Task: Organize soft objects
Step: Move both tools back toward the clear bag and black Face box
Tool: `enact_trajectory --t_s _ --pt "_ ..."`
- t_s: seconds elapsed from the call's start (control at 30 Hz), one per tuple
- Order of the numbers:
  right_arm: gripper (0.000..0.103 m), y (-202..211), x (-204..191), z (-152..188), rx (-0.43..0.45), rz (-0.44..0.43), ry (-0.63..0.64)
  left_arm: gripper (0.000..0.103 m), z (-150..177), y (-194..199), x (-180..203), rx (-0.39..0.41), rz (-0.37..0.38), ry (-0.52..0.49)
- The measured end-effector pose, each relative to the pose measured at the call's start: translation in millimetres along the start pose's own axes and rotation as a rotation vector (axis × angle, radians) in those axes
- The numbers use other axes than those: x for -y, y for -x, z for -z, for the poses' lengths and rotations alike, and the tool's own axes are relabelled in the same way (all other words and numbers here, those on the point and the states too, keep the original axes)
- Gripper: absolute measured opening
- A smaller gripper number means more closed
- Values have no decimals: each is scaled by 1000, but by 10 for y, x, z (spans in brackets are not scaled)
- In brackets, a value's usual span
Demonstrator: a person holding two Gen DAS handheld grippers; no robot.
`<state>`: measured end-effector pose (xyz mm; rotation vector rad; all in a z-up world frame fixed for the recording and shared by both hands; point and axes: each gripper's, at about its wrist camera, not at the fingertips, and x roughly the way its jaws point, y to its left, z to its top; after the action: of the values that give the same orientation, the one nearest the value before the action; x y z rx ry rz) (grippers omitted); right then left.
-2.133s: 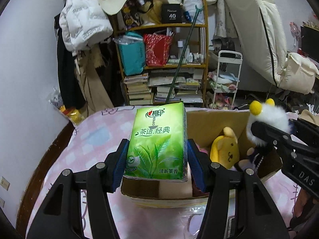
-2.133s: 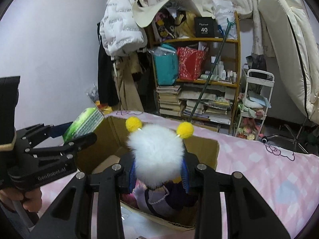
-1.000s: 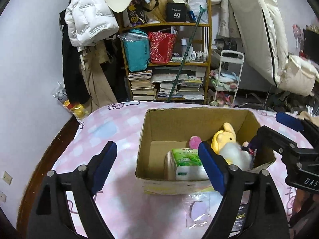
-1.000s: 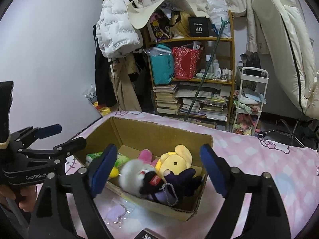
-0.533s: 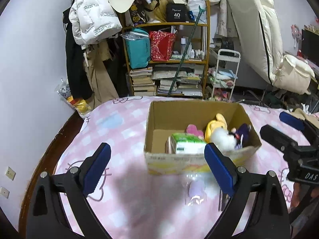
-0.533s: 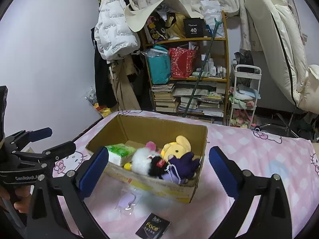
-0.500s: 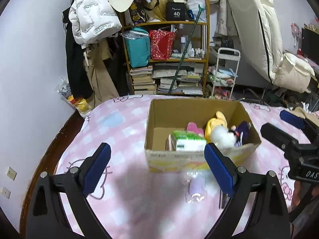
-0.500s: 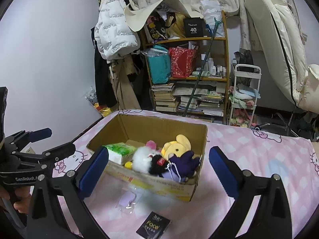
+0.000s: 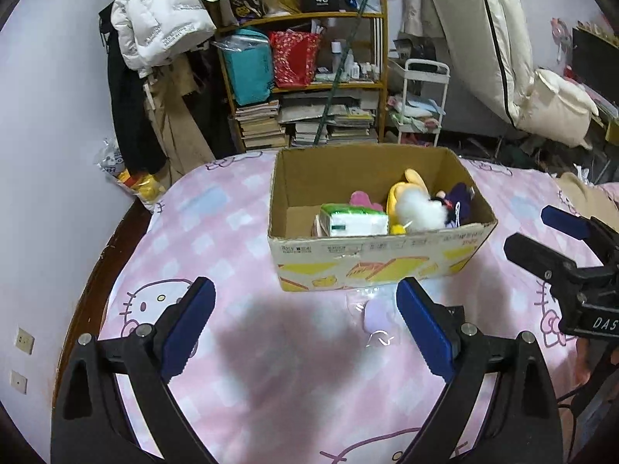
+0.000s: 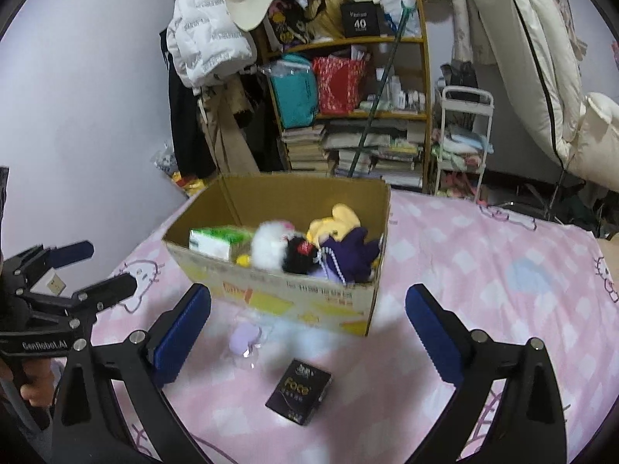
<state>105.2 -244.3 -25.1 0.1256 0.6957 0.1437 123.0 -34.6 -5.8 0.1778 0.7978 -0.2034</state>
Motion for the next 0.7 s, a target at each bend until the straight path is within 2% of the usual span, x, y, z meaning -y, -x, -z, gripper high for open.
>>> enact_trajectory --t_s 0.47,0.7 --pt "103 -368 6 240 -145 43 13 94 123 -526 9 -103 68 6" --pt "103 -555 10 351 -220 54 18 94 93 -779 1 -147 118 47"
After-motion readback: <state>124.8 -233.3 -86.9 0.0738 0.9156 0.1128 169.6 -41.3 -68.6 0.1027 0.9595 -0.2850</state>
